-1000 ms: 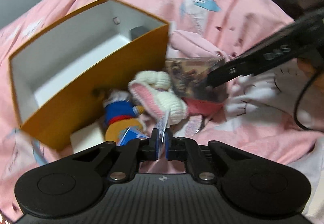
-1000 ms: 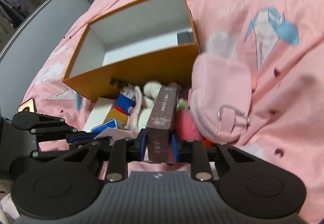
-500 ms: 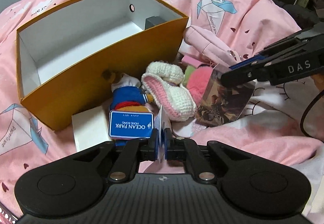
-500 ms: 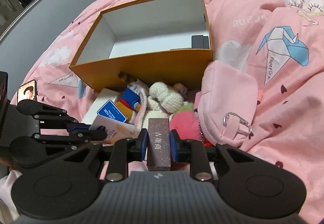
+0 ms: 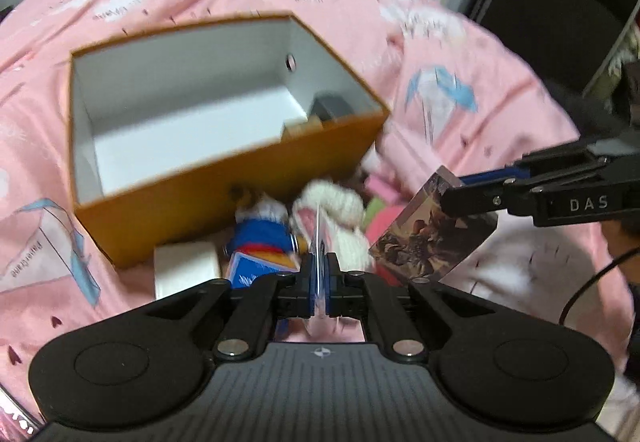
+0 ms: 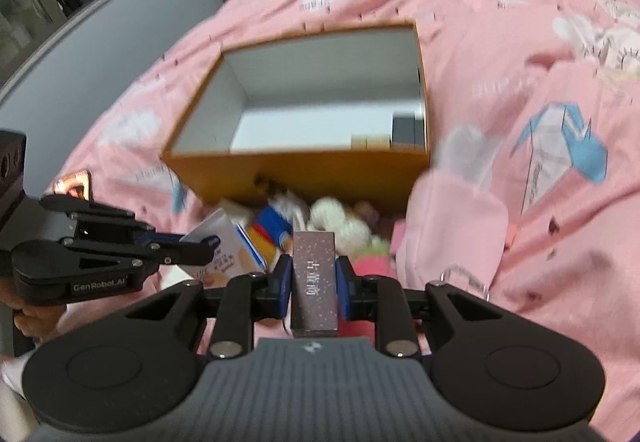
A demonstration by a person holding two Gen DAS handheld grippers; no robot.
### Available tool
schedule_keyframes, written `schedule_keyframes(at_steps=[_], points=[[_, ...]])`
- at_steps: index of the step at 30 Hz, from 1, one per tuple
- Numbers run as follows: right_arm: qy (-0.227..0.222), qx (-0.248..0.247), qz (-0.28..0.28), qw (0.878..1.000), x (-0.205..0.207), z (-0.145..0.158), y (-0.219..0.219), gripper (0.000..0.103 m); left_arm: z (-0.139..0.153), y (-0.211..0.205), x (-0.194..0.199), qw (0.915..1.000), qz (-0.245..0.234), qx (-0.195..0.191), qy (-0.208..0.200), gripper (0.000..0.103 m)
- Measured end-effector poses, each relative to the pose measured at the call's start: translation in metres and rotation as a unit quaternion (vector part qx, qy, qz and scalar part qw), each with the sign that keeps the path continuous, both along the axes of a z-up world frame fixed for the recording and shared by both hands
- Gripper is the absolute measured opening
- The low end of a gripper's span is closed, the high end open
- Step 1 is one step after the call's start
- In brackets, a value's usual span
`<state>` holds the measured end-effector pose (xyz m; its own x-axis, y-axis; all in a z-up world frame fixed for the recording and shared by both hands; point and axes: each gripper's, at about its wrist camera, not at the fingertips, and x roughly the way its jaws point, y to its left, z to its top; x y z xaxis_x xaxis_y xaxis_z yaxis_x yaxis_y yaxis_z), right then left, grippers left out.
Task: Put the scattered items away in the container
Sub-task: 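Carry the white card with the left tool while the right tool lowers the photo card box into the box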
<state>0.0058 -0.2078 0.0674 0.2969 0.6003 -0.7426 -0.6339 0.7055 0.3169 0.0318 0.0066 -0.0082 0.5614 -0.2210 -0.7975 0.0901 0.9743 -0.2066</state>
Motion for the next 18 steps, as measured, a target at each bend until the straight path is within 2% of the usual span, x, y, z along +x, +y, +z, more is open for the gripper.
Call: schedule_keyframes(at_steps=[4,11,15,18], points=[[-0.022,0.037,-0.013,0.999,0.011,0.023,0.001,0.025,0.027,0.014,0.006,0.9985,0.028,-0.026,-0.040,0.004],[-0.058,0.100,-0.033,0.993,0.038,0.055,0.018,0.025,0.068,0.034,0.027,0.9901,0.068,-0.030,-0.119,0.004],[-0.067,0.109,-0.044,0.991,0.055,0.057,0.035,0.025,0.078,0.043,0.045,0.9843,0.091,-0.023,-0.149,0.004],[-0.064,0.104,-0.054,0.991,0.069,0.046,0.052,0.025,0.072,0.047,0.061,0.9807,0.111,-0.010,-0.161,0.004]])
